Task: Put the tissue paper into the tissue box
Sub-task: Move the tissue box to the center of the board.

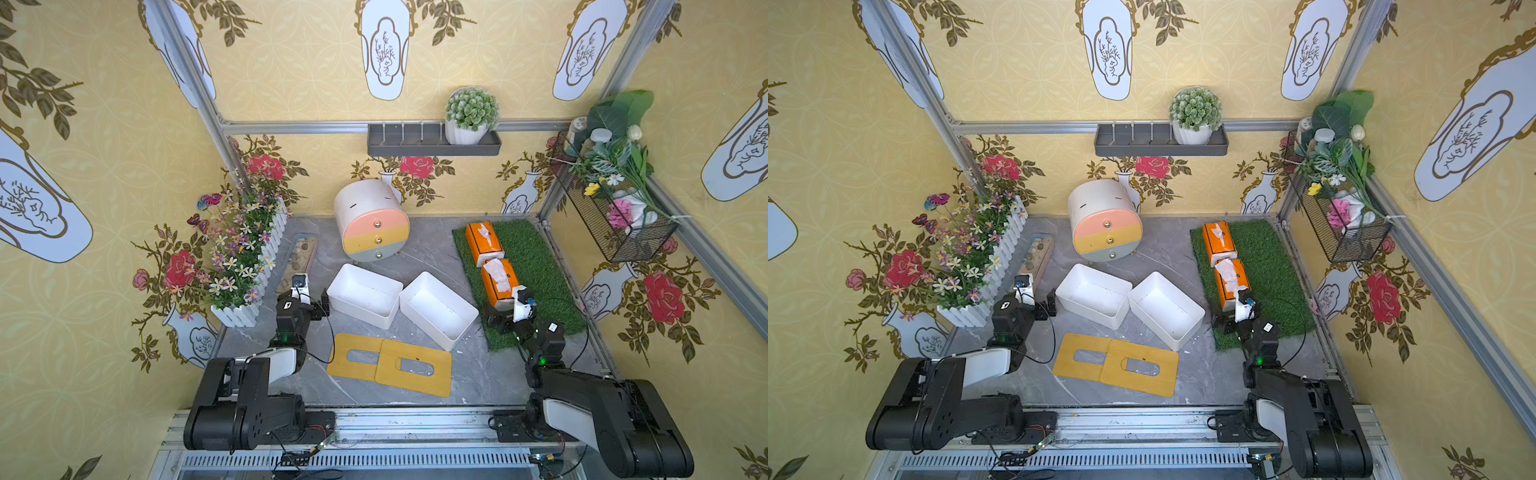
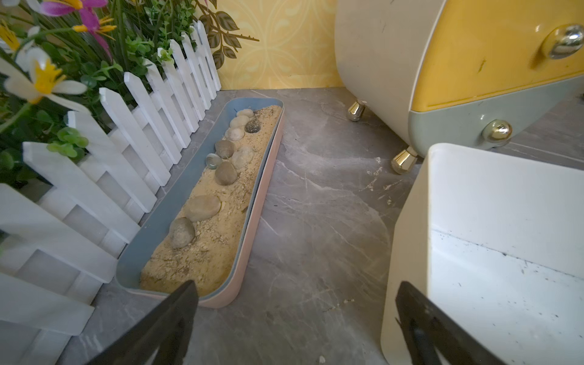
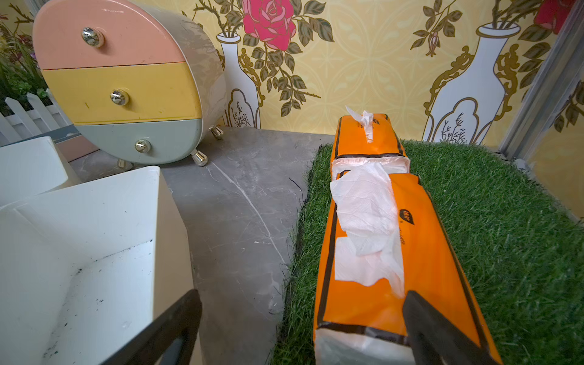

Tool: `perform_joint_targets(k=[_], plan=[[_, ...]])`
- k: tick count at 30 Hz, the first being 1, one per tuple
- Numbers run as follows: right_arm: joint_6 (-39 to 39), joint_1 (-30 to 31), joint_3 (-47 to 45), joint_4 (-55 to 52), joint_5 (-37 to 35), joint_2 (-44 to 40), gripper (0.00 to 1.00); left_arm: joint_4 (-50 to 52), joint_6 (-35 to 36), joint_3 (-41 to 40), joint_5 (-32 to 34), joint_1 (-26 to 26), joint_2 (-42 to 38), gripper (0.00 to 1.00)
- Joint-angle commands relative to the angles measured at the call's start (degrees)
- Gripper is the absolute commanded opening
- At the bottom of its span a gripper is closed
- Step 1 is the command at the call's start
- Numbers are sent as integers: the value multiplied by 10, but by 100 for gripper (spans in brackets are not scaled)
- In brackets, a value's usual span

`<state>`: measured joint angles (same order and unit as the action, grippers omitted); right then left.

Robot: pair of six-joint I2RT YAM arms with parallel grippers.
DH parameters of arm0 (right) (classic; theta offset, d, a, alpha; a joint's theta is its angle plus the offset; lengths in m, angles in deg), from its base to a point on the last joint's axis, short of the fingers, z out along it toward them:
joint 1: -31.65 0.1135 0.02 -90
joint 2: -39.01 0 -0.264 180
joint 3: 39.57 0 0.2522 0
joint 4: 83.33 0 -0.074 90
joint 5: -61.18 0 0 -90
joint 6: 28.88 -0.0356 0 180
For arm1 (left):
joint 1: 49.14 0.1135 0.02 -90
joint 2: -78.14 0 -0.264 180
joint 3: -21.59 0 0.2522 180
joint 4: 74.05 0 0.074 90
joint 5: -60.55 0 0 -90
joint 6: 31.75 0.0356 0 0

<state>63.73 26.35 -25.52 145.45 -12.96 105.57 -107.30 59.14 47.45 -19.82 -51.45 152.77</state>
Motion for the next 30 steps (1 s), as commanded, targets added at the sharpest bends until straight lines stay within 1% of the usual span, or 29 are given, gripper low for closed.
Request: perform_joint_targets(k=[1, 30], plan=[[0, 1, -5, 14, -4, -1, 100, -3, 0, 2, -4, 0, 2, 100], [0, 3, -4, 14, -7, 0, 100, -5, 0, -1, -4, 0, -2, 100]])
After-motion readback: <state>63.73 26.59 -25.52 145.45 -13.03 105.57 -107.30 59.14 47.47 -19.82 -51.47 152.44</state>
